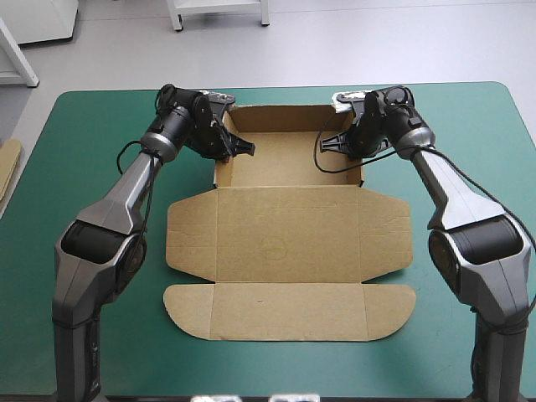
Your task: Fold the box
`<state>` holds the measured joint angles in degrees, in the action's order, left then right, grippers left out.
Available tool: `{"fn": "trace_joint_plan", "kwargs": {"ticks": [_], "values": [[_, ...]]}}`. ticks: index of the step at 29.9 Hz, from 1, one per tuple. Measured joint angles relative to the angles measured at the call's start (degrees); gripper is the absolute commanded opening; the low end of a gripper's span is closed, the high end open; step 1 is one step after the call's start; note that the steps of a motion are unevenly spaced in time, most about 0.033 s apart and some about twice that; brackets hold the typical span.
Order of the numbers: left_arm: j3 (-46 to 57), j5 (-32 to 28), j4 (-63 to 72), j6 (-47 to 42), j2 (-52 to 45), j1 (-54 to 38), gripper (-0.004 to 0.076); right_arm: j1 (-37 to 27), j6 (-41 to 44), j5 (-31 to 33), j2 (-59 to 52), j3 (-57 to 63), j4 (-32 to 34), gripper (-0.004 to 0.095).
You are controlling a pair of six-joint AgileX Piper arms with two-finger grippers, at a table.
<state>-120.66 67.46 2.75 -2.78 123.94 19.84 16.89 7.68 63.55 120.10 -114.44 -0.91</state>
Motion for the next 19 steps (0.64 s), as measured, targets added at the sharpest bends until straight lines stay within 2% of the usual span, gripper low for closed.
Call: {"fn": "trace_joint_plan", "kwargs": {"ticks": [14,16,18,19], "values": [[-1.15,-0.42,-0.26,-0.48,2.48,0.19,0.0002,0.05,0.0,1.52,2.23,-1.2,0.4,0.0003],[-1.15,-0.44,-0.45,-0.48,2.48,0.19,0.0052,0.05,0.0,1.52,2.25,-1.54,0.52,0.0041],[-1.15,-0.57,-0.45,-0.37,2.48,0.19,0.0144,0.11,-0.14,2.02,2.52,-2.44,0.91,0.0106],[-1.15,-0.67,-0.68,-0.03,2.56,0.19,0.0228,0.11,-0.47,2.25,2.8,-2.97,0.91,0.0169]]}}
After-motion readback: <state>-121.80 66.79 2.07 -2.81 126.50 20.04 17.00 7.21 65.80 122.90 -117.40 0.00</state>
